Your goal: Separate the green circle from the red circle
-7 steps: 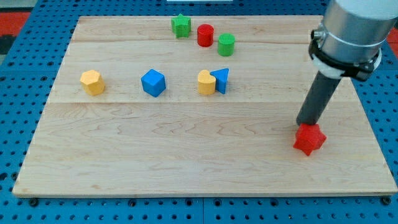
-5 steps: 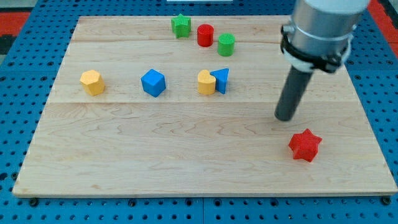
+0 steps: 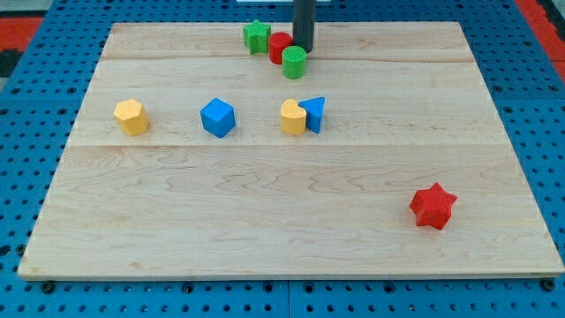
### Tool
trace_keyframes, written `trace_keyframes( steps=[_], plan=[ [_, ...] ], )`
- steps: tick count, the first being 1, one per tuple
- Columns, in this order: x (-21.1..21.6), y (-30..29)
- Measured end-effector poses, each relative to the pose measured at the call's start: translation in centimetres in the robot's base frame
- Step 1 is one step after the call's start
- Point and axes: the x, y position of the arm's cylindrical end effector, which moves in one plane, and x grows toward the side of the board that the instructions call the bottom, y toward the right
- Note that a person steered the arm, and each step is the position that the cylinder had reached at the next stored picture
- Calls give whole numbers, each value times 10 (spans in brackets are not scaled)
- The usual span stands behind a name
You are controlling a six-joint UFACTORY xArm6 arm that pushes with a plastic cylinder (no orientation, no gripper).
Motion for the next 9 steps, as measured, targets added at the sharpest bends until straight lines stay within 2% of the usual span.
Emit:
trace_keyframes(
  steps=[2, 3, 6, 8, 9],
  plan=[
    [26, -43],
    [49, 32],
    [121, 67],
    [112, 101],
    [150, 133]
  ],
)
